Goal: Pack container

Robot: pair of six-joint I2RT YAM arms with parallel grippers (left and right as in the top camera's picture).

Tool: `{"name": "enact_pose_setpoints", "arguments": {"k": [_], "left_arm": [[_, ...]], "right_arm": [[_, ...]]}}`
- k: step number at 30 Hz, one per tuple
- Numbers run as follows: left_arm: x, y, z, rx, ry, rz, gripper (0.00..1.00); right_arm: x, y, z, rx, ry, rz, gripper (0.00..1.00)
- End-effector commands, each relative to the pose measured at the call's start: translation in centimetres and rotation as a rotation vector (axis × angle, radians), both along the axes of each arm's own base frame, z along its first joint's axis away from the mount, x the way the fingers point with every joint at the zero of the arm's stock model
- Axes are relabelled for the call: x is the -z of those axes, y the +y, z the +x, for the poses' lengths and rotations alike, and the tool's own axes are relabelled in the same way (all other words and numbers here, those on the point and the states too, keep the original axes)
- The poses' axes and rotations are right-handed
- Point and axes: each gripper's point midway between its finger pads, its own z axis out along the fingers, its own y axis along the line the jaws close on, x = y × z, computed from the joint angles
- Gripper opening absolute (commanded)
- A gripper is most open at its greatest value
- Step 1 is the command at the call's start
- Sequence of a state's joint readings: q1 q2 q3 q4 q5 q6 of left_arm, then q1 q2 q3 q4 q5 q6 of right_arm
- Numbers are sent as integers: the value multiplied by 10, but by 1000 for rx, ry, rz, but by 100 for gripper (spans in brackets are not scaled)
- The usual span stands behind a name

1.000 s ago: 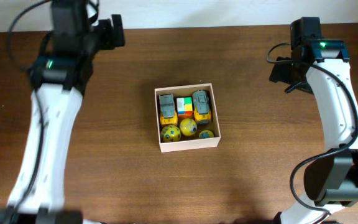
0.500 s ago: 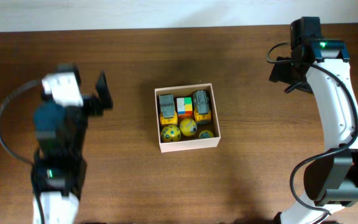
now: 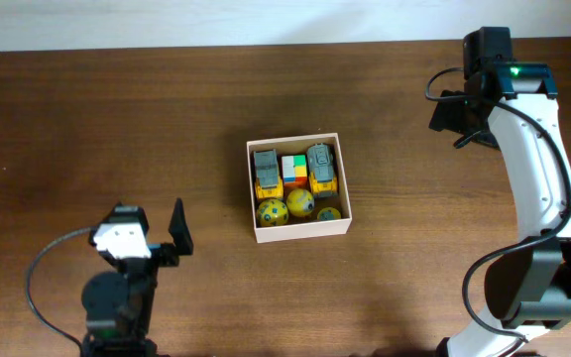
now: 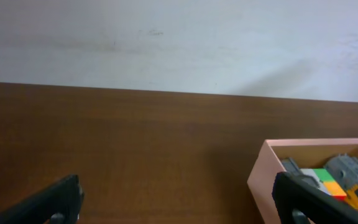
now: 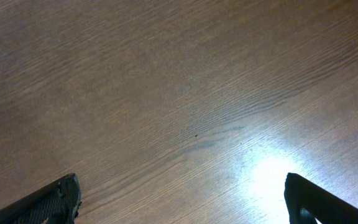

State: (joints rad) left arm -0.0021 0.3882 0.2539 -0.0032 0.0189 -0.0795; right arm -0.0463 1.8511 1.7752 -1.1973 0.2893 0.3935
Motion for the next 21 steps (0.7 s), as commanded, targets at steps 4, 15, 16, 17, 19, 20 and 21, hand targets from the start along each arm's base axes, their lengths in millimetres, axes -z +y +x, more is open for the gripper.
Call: {"name": "enact_pose_setpoints", "arguments": {"k": [4,15,16,17,19,20,21], "left_arm": [[13,-1,-14,7,-65,4,99],[32,-1,-22,8,-116,33,99],[32,-1,-23,10,-117,43,99],[34,-1,-23,11,-117,46,99],[38,-1,-24,11,-107,45,99],[42,-1,-24,11,-93,46,99],[45,-1,-24,11,-81,46,99]], "right_arm": [[4,0,-2,11,9,1,99],[4,0,-2,11,9,1,99],[4,0,-2,11,9,1,99],[4,0,-2,11,9,1,99],[4,0,-2,11,9,1,99],[4,0,-2,11,9,1,99],[4,0,-2,11,9,1,99]]}}
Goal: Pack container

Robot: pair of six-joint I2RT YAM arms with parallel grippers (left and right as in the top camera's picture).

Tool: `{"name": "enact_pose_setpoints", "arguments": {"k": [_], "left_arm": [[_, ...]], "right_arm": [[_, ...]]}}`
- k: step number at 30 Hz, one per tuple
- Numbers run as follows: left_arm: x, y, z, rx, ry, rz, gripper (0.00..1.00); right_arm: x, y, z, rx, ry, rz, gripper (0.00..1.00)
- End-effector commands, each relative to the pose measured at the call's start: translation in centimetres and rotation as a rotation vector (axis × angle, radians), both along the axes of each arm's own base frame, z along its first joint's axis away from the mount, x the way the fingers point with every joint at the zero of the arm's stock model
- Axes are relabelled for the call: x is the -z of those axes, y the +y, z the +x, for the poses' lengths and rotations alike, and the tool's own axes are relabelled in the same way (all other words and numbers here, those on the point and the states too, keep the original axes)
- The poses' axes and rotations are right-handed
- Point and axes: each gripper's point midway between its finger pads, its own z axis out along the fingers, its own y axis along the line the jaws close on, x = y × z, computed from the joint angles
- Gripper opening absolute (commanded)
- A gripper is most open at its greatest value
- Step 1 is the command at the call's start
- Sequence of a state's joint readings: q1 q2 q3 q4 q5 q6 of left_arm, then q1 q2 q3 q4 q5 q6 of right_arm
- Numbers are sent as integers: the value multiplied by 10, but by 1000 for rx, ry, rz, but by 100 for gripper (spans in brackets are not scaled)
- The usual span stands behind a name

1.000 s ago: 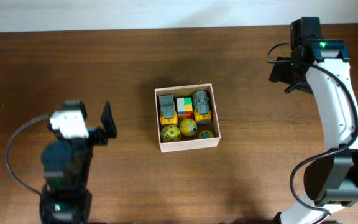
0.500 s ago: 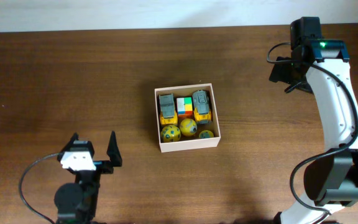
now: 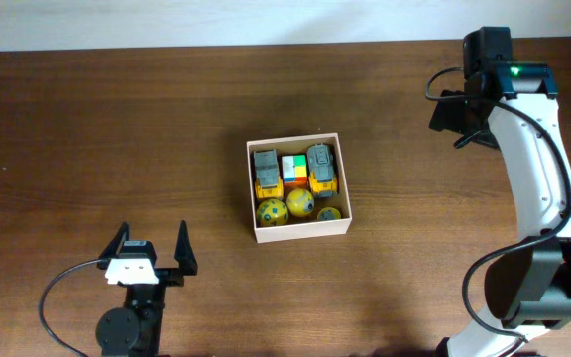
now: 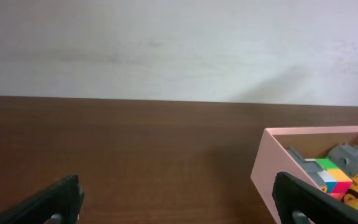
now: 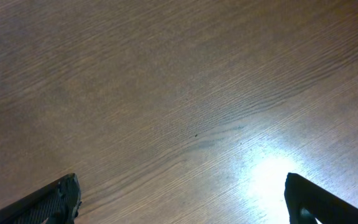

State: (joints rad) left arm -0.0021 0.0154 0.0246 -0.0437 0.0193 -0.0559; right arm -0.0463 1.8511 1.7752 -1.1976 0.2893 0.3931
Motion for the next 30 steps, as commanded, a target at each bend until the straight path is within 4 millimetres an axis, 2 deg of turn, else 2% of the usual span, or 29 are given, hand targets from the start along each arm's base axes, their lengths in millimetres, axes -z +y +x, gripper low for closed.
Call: {"name": "enact_pose_setpoints", "arguments": {"k": [1,30], "left_arm": [[12,-1,0,8,32,23,99],[14,-3,0,18,42,25,99]], "right_arm": [[4,0,-1,12,9,1,99],[4,0,-1,12,9,1,99]]}}
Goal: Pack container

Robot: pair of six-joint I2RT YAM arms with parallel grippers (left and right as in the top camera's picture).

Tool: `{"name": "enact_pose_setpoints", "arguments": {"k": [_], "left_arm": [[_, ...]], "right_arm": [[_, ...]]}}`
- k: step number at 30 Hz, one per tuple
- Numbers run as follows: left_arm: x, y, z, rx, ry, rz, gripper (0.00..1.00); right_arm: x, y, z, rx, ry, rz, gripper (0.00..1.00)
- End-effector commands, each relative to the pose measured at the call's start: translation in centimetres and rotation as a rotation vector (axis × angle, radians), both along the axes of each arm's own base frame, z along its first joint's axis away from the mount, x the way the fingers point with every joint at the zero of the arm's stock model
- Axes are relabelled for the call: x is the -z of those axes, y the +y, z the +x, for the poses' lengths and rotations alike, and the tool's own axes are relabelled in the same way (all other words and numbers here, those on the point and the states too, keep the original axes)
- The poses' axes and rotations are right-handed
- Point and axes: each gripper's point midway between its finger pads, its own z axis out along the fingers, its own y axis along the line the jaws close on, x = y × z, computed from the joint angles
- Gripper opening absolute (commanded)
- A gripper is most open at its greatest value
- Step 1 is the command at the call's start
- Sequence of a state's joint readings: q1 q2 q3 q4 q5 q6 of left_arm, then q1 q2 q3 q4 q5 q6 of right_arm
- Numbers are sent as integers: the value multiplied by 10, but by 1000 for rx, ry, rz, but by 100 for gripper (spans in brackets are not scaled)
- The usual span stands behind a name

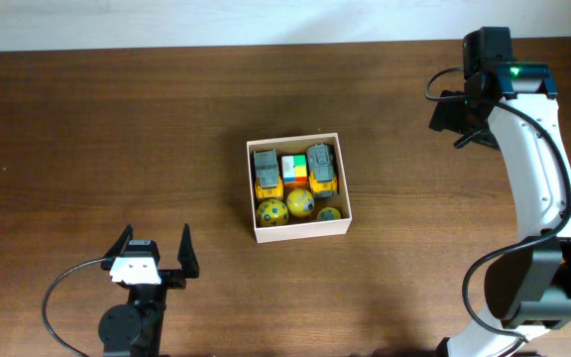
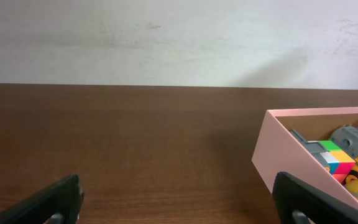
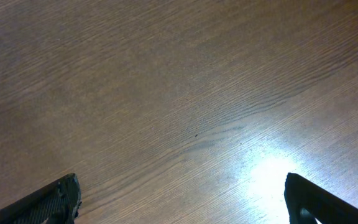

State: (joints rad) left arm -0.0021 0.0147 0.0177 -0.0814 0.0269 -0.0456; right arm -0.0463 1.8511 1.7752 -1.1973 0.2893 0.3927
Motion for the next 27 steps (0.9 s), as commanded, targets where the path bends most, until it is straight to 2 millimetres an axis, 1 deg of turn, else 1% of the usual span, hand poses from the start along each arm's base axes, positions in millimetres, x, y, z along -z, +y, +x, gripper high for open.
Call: {"name": "enact_pose_setpoints", "arguments": {"k": [1,14,16,18,20,21,22,24,26,27], "left_arm": [[2,-1,0,11,-1,14,99],[2,-1,0,10,-1,14,99],[2,-1,0,10,-1,14,99],[2,-1,0,10,-1,14,99],[2,-1,0,10,-1,14,99],[2,-1,0,10,-1,14,99],[2,-1,0,10,-1,14,99],[2,-1,0,10,-1,14,99],[2,-1,0,10,-1,14,99],[2,-1,0,10,-1,14,99]], "right_arm": [[4,0,-2,12,9,2,99],[4,0,-2,11,8,2,99],[-3,0,-3,11,-10,1,99],[-16,1,-5,9,-42,-1,99],[-34,2,-9,6,-89,-3,99],[-47,3,-13,4,-124,-4,99],[-52,3,-14,4,-137,-4,99],[-77,4,-23,4,-203,-7,99],[-94,4,-30,4,-250,-9,99],[-106,4,-36,4,-283,-10,99]]}}
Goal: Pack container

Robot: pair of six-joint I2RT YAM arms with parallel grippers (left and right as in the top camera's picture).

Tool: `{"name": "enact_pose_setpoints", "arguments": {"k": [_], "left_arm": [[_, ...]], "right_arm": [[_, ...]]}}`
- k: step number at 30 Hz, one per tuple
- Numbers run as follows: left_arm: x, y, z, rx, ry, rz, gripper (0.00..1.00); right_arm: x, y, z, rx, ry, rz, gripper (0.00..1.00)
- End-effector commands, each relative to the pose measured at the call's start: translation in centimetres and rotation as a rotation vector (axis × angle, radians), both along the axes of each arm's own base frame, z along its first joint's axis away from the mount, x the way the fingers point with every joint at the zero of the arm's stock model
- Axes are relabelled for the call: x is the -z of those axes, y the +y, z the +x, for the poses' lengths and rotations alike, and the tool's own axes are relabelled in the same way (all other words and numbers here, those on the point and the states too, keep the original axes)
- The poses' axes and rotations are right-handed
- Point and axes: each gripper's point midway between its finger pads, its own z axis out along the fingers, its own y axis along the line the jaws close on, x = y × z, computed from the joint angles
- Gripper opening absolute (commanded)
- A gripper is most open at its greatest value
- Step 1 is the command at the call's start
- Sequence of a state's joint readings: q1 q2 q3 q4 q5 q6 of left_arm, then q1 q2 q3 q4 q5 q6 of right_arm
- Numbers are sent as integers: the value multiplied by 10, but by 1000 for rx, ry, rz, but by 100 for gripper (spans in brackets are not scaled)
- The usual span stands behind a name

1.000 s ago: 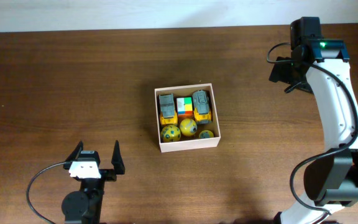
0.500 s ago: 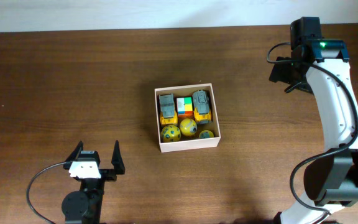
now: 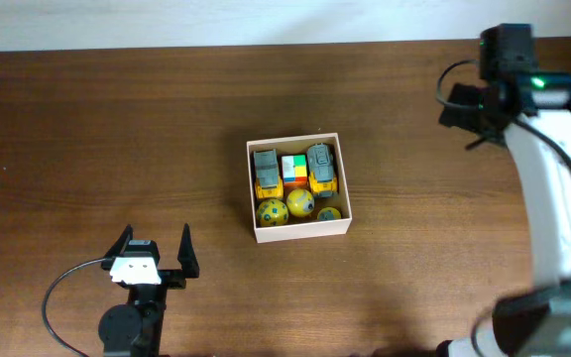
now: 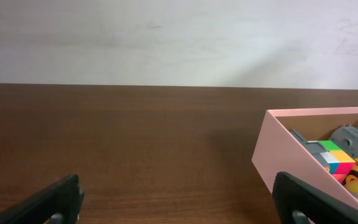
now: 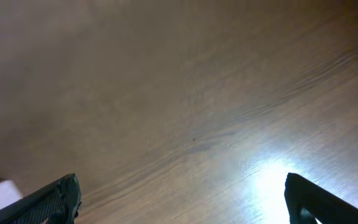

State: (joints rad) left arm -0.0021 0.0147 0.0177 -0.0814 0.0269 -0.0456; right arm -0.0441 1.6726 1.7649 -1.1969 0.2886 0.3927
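A pale pink open box (image 3: 299, 232) sits mid-table, holding two yellow-and-grey toy trucks (image 3: 266, 171), a coloured cube (image 3: 293, 171) and three yellow balls (image 3: 272, 211). My left gripper (image 3: 152, 260) rests open near the front edge, left of the box, with nothing between its fingers (image 4: 53, 200); its wrist view shows the box wall (image 4: 277, 163) and the cube (image 4: 331, 159) at the right. My right gripper (image 3: 461, 107) hovers open and empty over bare table at the far right, its fingertips (image 5: 55, 200) wide apart.
The brown wooden table (image 3: 117, 129) runs to a white wall (image 4: 179, 37) at the back. A small white patch shows at the lower left of the blurred right wrist view. The left arm's cable (image 3: 62, 293) loops by the front edge.
The right arm has shifted a little to the right and toward the back, and its wrist view is now blurred. The left gripper and the box are unchanged.
At first the left gripper stood turned and a bit farther from the front edge. Then it sat squared at the front edge facing the box, and it has stayed there, open. The right arm held still over the far right until its small shift now.
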Motion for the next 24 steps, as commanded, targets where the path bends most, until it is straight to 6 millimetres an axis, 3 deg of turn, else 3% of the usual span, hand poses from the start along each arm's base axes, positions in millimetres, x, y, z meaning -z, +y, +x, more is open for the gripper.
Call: {"name": "enact_pose_setpoints", "arguments": {"k": [1,9,12,16,24], "left_arm": [[2,-1,0,11,-1,14,99],[2,-1,0,10,-1,14,99],[2,-1,0,10,-1,14,99],[2,-1,0,10,-1,14,99],[2,-1,0,10,-1,14,99]], "right_arm": [[-52,3,-22,4,-146,-3,99],[-125,32,-69,-105,-354,-61,99],[-132,42,-91,-139,-394,-72,99],[-114,44,-112,-154,-472,-57,99],[-41,42,-131,-145,-684,-37,99]]}}
